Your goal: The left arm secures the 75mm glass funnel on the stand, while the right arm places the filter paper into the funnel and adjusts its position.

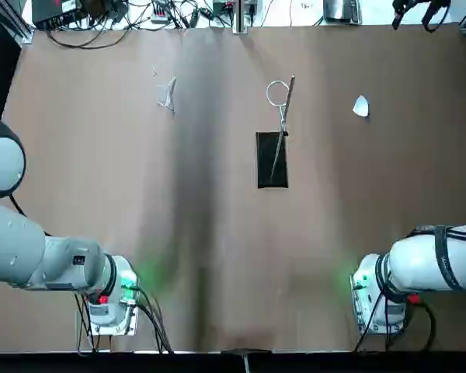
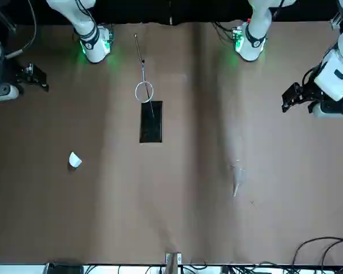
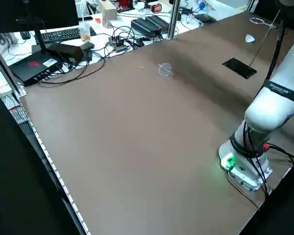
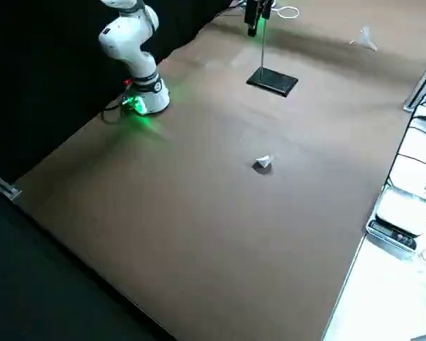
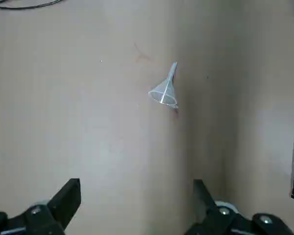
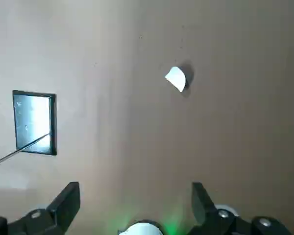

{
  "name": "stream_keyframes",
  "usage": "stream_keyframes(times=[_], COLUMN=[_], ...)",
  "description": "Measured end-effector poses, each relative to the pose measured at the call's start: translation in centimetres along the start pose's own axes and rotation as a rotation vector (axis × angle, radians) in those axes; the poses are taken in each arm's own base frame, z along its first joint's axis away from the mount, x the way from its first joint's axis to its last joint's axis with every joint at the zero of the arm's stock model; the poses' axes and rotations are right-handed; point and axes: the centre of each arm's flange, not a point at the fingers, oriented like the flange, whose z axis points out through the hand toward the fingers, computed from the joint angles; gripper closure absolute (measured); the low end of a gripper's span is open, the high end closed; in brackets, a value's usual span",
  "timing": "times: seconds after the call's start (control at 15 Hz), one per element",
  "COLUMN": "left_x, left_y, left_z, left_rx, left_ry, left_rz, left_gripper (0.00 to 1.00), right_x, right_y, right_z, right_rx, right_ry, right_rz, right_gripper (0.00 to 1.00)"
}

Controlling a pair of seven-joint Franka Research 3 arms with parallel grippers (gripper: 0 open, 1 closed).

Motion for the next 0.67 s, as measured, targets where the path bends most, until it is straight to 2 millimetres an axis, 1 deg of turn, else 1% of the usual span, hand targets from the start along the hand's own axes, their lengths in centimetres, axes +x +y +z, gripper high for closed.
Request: stream_keyframes(times=[0.2, 0.33, 0.47, 0.6, 0.67], left_x=[0.0, 0.0, 0.1, 0.6, 1.2], left_y=[-0.1, -0.2, -0.7, -2.0, -2.7], left_z=[0.0, 0.0, 0.9, 4.7, 7.0], left_rx=[0.0, 0.001, 0.004, 0.013, 0.014], left_ry=[0.0, -0.001, -0.024, -0.112, -0.152], left_rz=[-0.001, -0.005, -0.014, -0.055, -0.081], left_gripper=[0.0, 0.0, 0.0, 0.0, 0.0], right_x=[0.0, 0.0, 0.0, 0.0, 0.0], right_y=[0.0, -0.3, -0.5, -0.4, -0.2], right_z=[-0.1, -0.6, -1.1, -1.2, -1.2], right_rx=[0.0, -0.002, -0.003, -0.003, -0.003], right_ry=[0.006, 0.021, 0.033, 0.037, 0.038], right_rz=[-0.001, -0.005, -0.009, -0.007, -0.005], right_gripper=[0.0, 0.0, 0.0, 0.0, 0.0])
